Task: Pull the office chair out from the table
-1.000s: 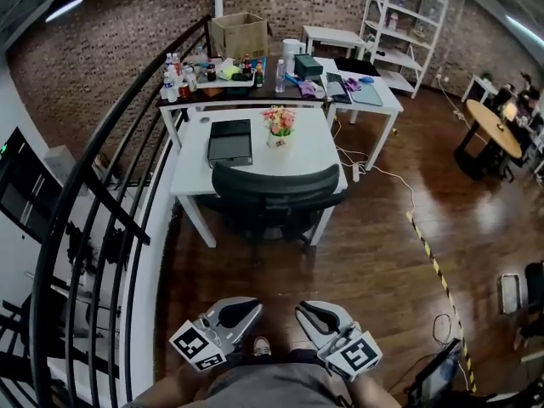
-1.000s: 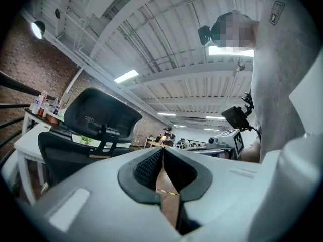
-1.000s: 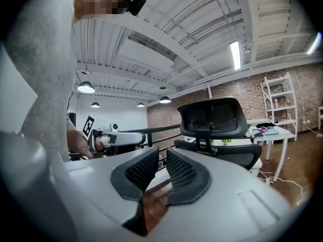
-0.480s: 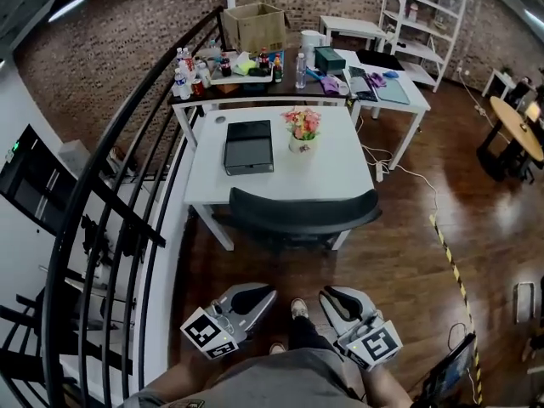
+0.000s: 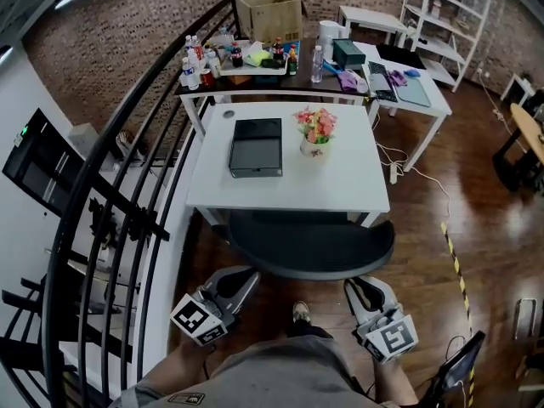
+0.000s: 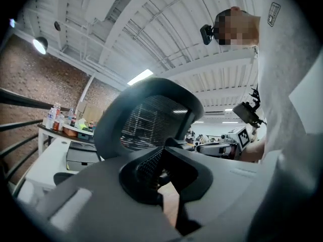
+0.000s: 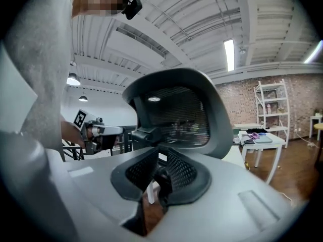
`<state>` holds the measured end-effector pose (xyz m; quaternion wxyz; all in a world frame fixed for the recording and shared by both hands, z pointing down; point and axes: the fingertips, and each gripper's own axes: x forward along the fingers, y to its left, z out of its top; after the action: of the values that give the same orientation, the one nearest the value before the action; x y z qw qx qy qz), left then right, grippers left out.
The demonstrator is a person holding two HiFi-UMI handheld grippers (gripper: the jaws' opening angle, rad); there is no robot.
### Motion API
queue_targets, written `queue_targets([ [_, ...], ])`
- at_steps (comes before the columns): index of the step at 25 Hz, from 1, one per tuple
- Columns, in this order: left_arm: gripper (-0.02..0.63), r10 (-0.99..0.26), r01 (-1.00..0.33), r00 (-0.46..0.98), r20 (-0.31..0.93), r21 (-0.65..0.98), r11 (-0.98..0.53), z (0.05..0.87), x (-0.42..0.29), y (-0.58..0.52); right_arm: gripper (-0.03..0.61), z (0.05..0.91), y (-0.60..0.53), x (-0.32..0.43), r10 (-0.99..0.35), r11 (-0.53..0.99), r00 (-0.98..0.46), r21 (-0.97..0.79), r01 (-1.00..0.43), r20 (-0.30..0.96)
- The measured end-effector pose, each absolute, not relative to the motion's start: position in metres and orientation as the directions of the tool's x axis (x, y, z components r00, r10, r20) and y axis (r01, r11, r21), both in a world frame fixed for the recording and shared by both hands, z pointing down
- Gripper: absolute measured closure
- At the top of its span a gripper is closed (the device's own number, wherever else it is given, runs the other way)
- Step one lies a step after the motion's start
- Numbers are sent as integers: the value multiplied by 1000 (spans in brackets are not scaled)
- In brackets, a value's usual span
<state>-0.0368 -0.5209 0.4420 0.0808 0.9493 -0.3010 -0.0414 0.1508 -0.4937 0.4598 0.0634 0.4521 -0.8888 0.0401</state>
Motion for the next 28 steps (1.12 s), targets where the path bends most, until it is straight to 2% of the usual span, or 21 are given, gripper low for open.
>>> queue_targets([
  [5,601,-670,-662,742,-16,135,-737,437,-76,-559,541,452,-523,203,-856,501,-491,23,-865,159],
  [10,601,-725,-722,688,-24,79,-687,424,-106,-586,571,437,-547,254,-903,421,-405,110,-901,143],
  [22,601,-784,-785,620,-34,-8,-620,402,-138,-631,575,420,-583,275,-884,466,-447,184,-865,135],
  [24,601,-774,-774,634,-17,-20,-633,403,-137,-634,557,417,-586,274,-872,489,-468,184,-853,146],
  [26,601,-745,-745,667,5,-30,-667,405,-133,-635,491,418,-588,273,-848,529,-506,171,-831,160],
  [27,543,-727,-727,686,15,-30,-686,407,-130,-636,452,418,-588,270,-828,559,-535,167,-812,167],
  [28,455,-707,-706,707,23,-28,-708,408,-128,-636,427,419,-588,267,-802,595,-571,164,-787,174],
])
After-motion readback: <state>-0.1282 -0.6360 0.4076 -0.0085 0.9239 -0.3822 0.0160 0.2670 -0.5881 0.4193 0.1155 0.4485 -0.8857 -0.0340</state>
